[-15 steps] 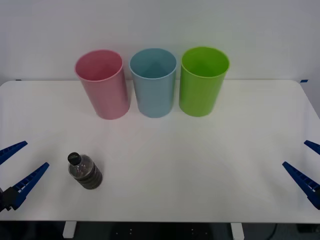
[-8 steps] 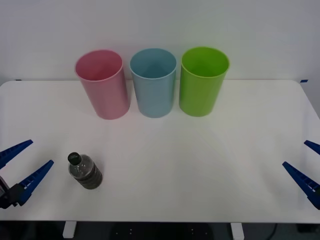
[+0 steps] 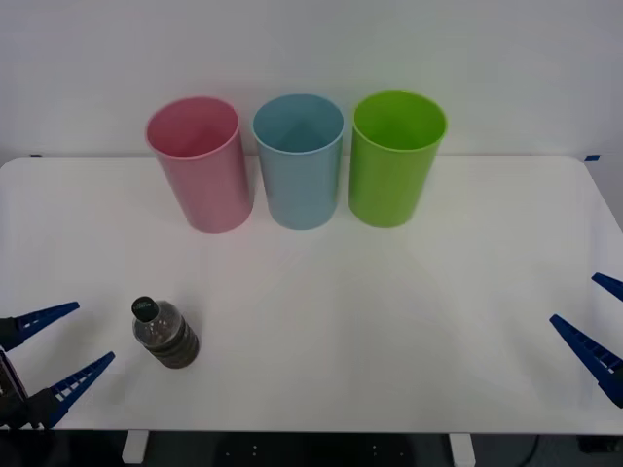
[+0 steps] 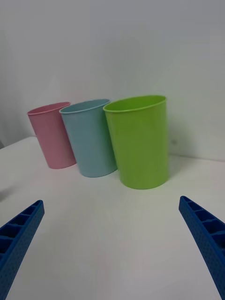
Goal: Grasp the object on the table and drop it into the matching bin: aluminum can to the light blue bin, PET bottle to the pink bin.
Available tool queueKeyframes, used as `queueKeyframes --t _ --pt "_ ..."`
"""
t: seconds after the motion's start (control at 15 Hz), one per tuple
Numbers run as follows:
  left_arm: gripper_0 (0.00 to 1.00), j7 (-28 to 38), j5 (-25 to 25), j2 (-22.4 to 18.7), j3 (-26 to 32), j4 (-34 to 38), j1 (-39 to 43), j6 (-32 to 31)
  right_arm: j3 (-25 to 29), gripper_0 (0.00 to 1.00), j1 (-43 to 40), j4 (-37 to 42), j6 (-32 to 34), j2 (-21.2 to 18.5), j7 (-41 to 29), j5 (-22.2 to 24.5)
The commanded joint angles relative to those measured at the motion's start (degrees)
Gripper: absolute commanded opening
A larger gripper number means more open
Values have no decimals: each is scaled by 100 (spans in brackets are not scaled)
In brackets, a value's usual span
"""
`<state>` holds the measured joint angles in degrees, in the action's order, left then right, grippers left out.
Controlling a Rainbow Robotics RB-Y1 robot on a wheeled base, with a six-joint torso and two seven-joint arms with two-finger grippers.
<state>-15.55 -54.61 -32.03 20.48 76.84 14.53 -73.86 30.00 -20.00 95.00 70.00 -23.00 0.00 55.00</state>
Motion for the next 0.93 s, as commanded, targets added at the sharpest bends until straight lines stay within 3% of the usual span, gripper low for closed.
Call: queueKeyframes --t 0.07,0.47,0.93 --pt "100 -396 -6 -5 -237 -442 -135 -146 0 100 0 0 0 0 0 0" --pt "100 -633 -181 118 -387 -556 -249 -76 0 100 0 0 0 0 0 0" --pt "100 -739 -498 592 -387 -565 -416 161 0 100 0 0 0 0 0 0"
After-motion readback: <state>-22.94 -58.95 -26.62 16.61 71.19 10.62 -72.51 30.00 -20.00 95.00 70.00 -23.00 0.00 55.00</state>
